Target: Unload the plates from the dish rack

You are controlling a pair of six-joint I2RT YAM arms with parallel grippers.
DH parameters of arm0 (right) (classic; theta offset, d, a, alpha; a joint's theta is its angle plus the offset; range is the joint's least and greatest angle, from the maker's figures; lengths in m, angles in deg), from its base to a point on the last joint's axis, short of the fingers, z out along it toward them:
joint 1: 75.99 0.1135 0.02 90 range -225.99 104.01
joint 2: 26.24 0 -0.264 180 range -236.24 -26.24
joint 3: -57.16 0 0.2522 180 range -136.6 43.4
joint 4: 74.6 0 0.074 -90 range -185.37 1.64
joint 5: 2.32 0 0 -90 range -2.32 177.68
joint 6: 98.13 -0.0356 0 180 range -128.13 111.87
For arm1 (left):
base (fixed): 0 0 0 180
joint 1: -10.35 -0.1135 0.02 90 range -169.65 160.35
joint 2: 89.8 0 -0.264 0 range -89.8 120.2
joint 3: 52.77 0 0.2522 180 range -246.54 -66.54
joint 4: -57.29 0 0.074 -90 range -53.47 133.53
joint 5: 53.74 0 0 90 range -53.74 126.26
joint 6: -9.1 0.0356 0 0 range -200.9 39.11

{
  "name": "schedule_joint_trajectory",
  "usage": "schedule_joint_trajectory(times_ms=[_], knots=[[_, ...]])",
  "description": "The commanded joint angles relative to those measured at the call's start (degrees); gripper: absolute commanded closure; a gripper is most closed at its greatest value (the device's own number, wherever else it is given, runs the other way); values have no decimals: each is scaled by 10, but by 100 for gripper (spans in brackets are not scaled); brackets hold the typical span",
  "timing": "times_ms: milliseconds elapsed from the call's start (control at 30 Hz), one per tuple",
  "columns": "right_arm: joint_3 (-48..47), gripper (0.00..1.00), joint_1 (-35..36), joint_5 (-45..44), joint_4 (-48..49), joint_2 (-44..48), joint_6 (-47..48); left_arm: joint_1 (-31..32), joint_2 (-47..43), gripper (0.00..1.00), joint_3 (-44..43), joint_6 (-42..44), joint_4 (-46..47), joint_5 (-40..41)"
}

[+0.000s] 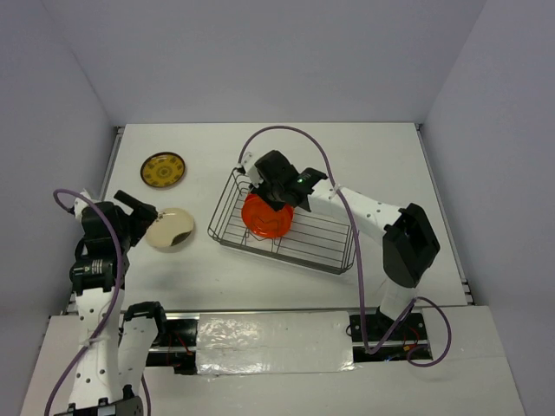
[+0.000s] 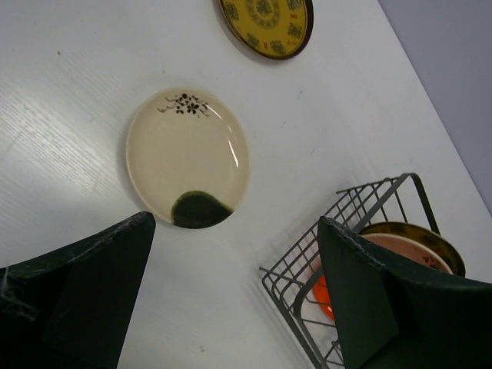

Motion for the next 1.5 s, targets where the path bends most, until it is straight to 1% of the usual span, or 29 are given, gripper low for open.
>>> schedule_joint_trajectory(times_ms=[0, 33, 67, 100, 233, 400, 433, 500, 533, 600, 633, 667, 700, 733, 767, 800, 833, 867, 900, 933, 1000, 1033, 1100, 1133, 1233, 1333, 1400, 1433, 1467], knots=[[-11, 76, 4, 5, 6, -4, 5, -2, 15, 0, -15, 49, 18, -55], [-13, 82, 5, 6, 5, -5, 5, -2, 22, 0, -16, 60, 21, -62], [-14, 86, 4, 7, 2, -3, 4, -2, 24, 1, -18, 67, 21, -69], [-16, 99, 4, 10, 1, -1, 4, -2, 31, 1, -20, 73, 20, -73], [-32, 100, 5, 14, 0, 32, -6, -2, 38, 1, -28, 102, 20, -80], [-72, 100, 3, -11, -25, 92, -4, -2, 43, 1, -29, 119, 23, -84], [-84, 100, 1, -27, -29, 100, -7, -2, 44, 1, -26, 125, 26, -84], [-98, 100, -17, -28, -36, 130, -18, -2, 45, 1, -23, 131, 27, -94], [-98, 100, -27, -25, -36, 141, -39, -2, 45, 1, -23, 134, 28, -97], [-90, 100, -87, -14, -12, 180, -83, -2, 44, 1, -18, 139, 30, -104], [-68, 100, -117, 3, 3, 205, -155, -2, 43, 1, -15, 145, 32, -109], [-50, 100, -185, 14, 39, 216, -193, -2, 42, 0, -13, 148, 37, -116], [-12, 100, -221, 21, 57, 222, -266, -2, 42, 0, -10, 153, 39, -130], [5, 100, -257, 28, 73, 226, -295, -2, 43, 1, -8, 156, 40, -139], [24, 100, -317, 43, 108, 226, -322, -2, 44, 0, -7, 161, 44, -149], [58, 100, -349, 49, 123, 223, -377, -1, 45, 0, -6, 169, 44, -166], [74, 100, -379, 54, 151, 215, -401, -1, 47, 1, -7, 172, 43, -171], [104, 100, -425, 70, 166, 209, -422, -1, 49, 0, -8, 175, 45, -187], [120, 100, -444, 72, 182, 204, -456, 0, 49, 0, -7, 182, 50, -197], [135, 100, -458, 79, 220, 192, -467, -1, 51, 1, -5, 184, 53, -206], [171, 100, -512, 101, 252, 175, -496, -1, 60, 1, -4, 191, 61, -228], [181, 100, -525, 115, 295, 152, -500, -1, 64, 1, -2, 192, 63, -233], [194, 100, -549, 143, 307, 126, -516, -1, 71, 1, 0, 197, 69, -243], [196, 100, -565, 149, 334, 99, -517, -1, 72, 0, 3, 198, 70, -254], [187, 100, -579, 125, 323, 55, -512, -1, 67, 1, 1, 201, 70, -252], [182, 92, -584, 110, 313, 34, -503, 0, 57, 0, -1, 200, 74, -244], [191, 68, -585, 101, 313, 33, -498, -1, 60, 0, -11, 208, 72, -242], [193, 57, -584, 92, 311, 33, -496, -1, 63, 0, -17, 213, 68, -241], [191, 49, -584, 86, 297, 34, -494, -1, 73, 0, -25, 227, 64, -236]])
